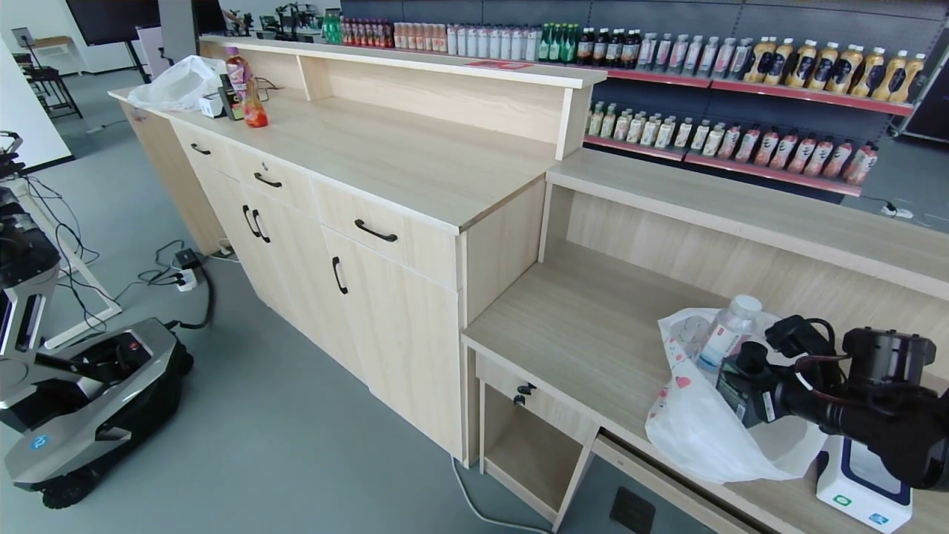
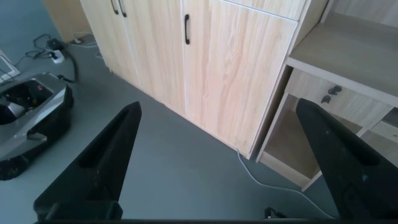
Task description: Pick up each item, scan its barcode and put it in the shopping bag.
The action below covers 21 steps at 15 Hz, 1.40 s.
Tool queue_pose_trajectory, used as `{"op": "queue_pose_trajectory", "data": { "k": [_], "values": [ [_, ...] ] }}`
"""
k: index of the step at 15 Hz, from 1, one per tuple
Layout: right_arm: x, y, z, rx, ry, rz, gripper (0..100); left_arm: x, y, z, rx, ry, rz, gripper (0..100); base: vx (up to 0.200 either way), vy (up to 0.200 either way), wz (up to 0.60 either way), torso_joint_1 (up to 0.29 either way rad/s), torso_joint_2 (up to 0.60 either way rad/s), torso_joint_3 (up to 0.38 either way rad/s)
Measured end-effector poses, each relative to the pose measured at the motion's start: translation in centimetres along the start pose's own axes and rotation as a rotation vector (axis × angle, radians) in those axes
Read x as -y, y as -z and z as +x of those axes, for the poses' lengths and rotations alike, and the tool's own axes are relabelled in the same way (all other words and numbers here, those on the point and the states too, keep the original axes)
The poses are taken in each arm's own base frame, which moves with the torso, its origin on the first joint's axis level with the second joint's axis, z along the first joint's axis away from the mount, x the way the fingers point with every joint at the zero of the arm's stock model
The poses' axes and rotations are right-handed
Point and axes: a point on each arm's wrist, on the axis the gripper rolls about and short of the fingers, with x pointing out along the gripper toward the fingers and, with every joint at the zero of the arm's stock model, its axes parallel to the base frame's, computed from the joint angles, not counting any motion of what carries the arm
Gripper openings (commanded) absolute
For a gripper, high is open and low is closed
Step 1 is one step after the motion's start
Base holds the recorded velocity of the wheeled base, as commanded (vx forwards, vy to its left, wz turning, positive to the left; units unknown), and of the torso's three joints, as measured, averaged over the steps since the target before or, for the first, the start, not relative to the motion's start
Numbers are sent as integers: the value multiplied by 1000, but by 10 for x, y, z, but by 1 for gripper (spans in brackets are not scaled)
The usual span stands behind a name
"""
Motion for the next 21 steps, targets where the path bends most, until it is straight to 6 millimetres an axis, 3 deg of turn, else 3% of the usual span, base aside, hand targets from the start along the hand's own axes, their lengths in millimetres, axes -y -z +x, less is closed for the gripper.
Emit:
{"op": "queue_pose_trajectory", "data": {
  "k": [8, 21],
  "values": [
    [-6, 21, 10, -55, -37, 23, 0, 0, 0, 0, 0, 0, 0, 100, 0, 0, 0, 0, 0, 0],
    [-6, 33, 14, -74, -37, 35, 0, 0, 0, 0, 0, 0, 0, 100, 0, 0, 0, 0, 0, 0]
  ]
}}
